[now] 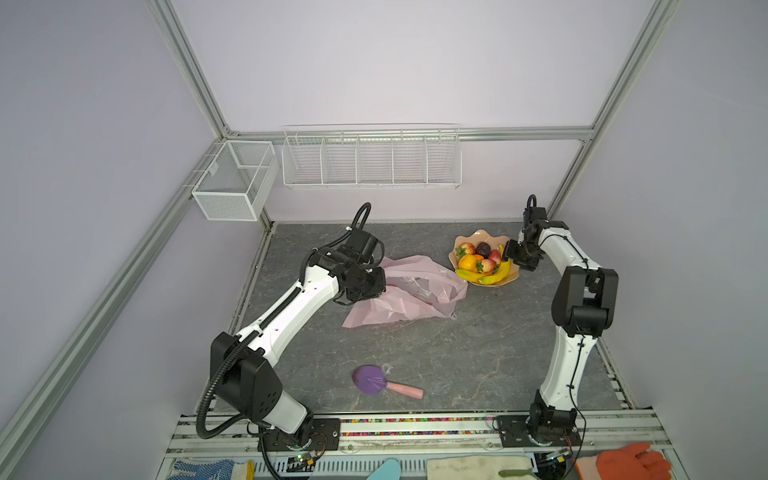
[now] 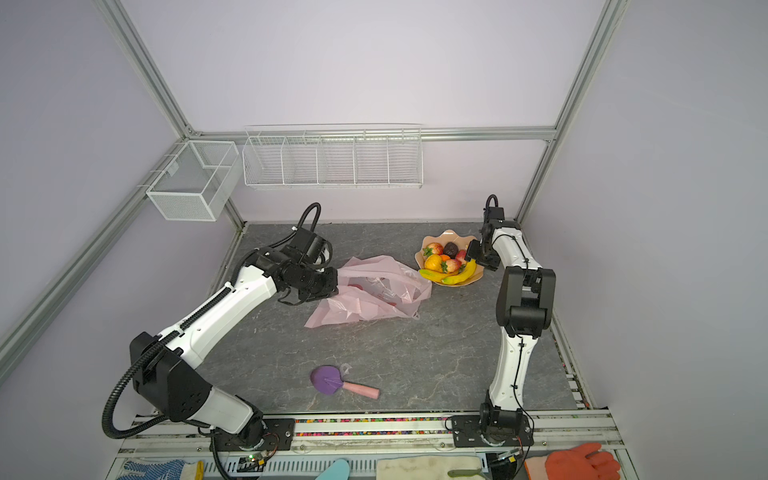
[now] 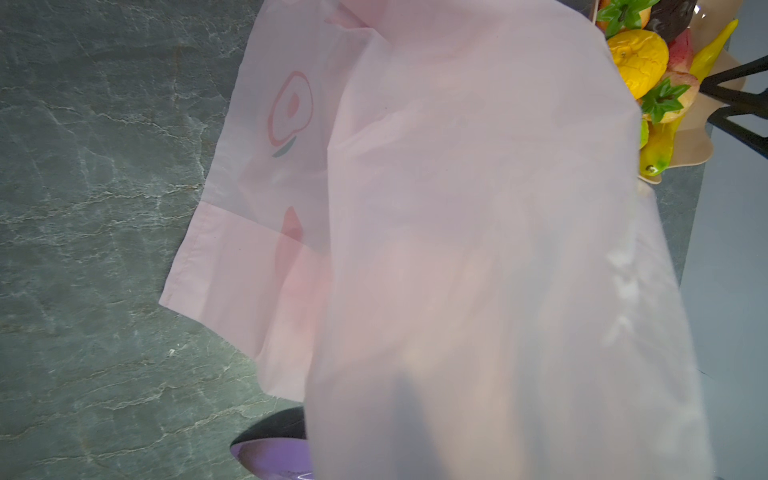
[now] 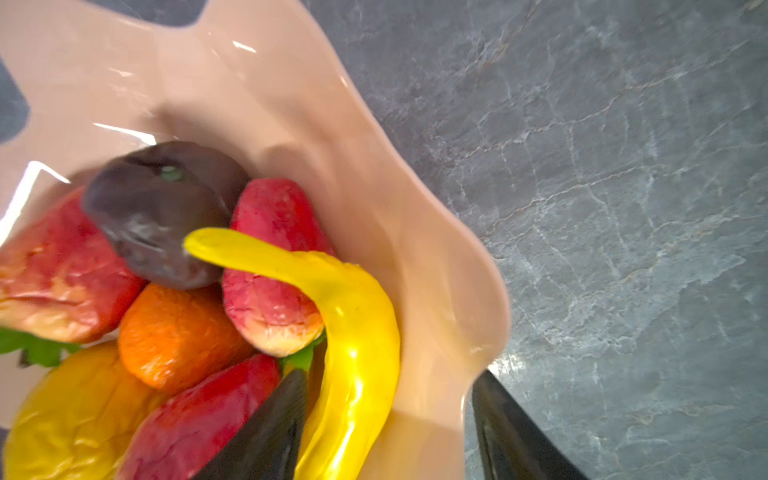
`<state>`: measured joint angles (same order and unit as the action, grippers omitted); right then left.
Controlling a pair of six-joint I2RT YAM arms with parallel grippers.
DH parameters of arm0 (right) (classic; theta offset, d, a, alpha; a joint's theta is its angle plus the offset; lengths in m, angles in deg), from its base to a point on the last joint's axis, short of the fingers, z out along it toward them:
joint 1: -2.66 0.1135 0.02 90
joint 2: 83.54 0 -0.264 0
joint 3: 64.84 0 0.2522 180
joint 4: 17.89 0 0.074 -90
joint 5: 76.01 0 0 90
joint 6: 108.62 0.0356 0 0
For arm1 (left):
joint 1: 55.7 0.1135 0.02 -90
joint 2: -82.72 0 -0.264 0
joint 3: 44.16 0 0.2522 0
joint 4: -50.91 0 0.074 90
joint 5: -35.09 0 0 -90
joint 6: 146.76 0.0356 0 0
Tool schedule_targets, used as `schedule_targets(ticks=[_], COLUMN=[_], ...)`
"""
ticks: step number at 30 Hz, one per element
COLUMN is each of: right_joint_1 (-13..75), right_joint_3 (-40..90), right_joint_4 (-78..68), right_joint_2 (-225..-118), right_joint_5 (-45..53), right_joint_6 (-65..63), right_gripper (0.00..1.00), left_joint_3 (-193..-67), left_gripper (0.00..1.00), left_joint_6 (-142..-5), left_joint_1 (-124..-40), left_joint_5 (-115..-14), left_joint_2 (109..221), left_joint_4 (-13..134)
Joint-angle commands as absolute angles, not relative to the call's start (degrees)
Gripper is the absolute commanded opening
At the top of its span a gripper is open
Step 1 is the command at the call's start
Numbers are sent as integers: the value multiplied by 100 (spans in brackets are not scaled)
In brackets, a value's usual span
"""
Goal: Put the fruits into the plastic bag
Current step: 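Lower the right gripper into the bowl and grasp the yellow banana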
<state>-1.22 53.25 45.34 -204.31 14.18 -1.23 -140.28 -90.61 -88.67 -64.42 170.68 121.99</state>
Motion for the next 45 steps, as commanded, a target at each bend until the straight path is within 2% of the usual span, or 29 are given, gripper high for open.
schedule_targets(ticks=[1, 8, 17, 27, 45], right_joint_1=[-8, 126, 145, 222, 297], right_joint_3=[5475, 5312, 5139, 5546, 5973], right_joint_4=[4775, 4881, 4747, 4897, 4993], right_joint_2=[-20070, -20209, -20642, -21153, -21328], right_joint_5=[1443, 1450, 1689, 1948, 2649], right_joint_6=[-276, -153, 102, -52, -836], right_gripper=[68, 68, 60, 55, 27], left_joint_3=[-13938, -13957, -13900, -13866, -13920], left_gripper=[0, 0, 0, 0, 0], left_joint_6=[-9034, -8922, -8918, -8968, -9008], left_joint_1=[-8867, -8866, -8857, -8857, -8857], left_joint_5=[-6468, -6483, -6472, -6477, -6472], left_joint_2=[16903, 16885, 16782, 16701, 16760], left_joint_4=[12250, 12292, 12298, 12280, 12268])
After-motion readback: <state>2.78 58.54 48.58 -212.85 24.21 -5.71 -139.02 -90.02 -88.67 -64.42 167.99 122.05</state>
